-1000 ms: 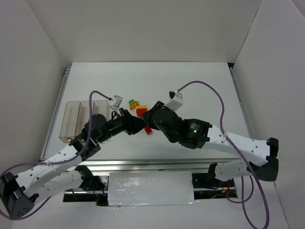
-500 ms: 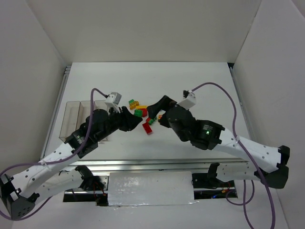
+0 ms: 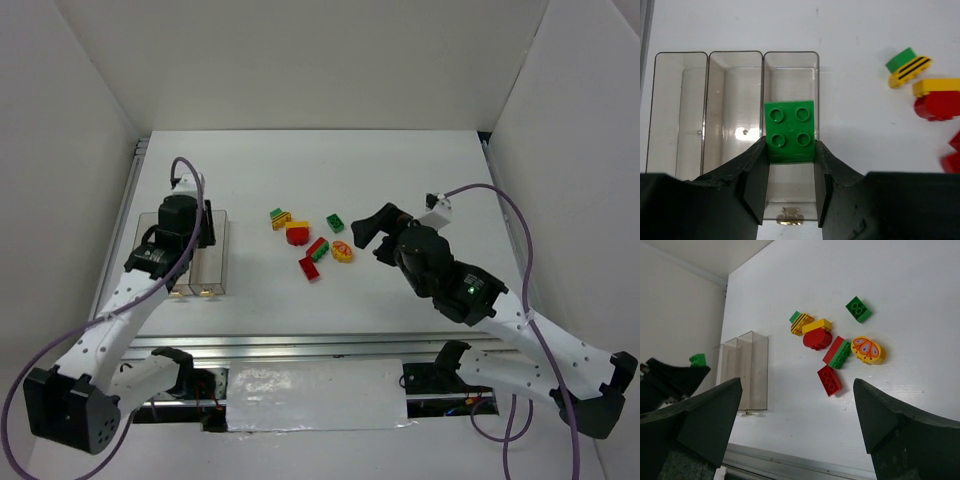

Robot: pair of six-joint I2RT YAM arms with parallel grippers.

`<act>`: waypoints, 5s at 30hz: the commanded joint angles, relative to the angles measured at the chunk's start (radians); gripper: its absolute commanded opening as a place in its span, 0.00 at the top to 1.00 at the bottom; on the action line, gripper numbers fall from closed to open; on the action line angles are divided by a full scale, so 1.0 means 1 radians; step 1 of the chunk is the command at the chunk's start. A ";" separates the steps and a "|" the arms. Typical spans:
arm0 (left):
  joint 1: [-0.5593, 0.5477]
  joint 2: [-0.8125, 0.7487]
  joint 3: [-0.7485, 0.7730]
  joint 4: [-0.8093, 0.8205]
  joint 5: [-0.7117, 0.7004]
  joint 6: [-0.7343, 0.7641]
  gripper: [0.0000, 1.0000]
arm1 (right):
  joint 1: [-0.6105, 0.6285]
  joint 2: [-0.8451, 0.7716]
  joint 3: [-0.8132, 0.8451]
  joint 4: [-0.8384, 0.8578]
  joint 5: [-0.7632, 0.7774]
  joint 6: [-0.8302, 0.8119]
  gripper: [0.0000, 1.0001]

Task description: Sort the legos into containers by color

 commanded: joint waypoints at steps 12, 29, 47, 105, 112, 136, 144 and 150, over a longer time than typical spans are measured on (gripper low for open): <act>0.225 0.382 0.079 0.102 0.298 0.135 0.65 | -0.019 0.077 -0.047 0.122 -0.130 -0.100 0.00; 0.253 0.359 0.258 -0.148 0.075 -0.120 0.00 | -0.204 0.463 0.157 0.064 -0.309 -0.249 0.00; 0.193 0.005 0.149 -0.245 0.219 -0.163 0.00 | -0.373 1.252 0.805 -0.209 -0.534 -0.664 0.14; -0.184 0.025 0.134 0.110 0.882 -0.652 0.25 | -0.051 0.310 0.133 0.354 -0.987 -0.656 1.00; -0.227 0.068 0.185 0.079 0.839 -0.628 0.52 | -0.013 0.373 0.197 0.296 -0.947 -0.682 0.98; 0.098 0.512 0.543 -0.472 -0.204 -0.223 1.00 | -0.139 0.302 0.027 0.305 -0.758 -0.615 0.00; 0.138 0.727 0.565 -0.438 -0.112 -0.252 0.97 | -0.143 0.298 -0.002 0.320 -0.802 -0.618 0.00; 0.138 0.729 0.517 -0.420 -0.123 -0.300 0.19 | -0.145 0.282 -0.011 0.299 -0.796 -0.630 0.00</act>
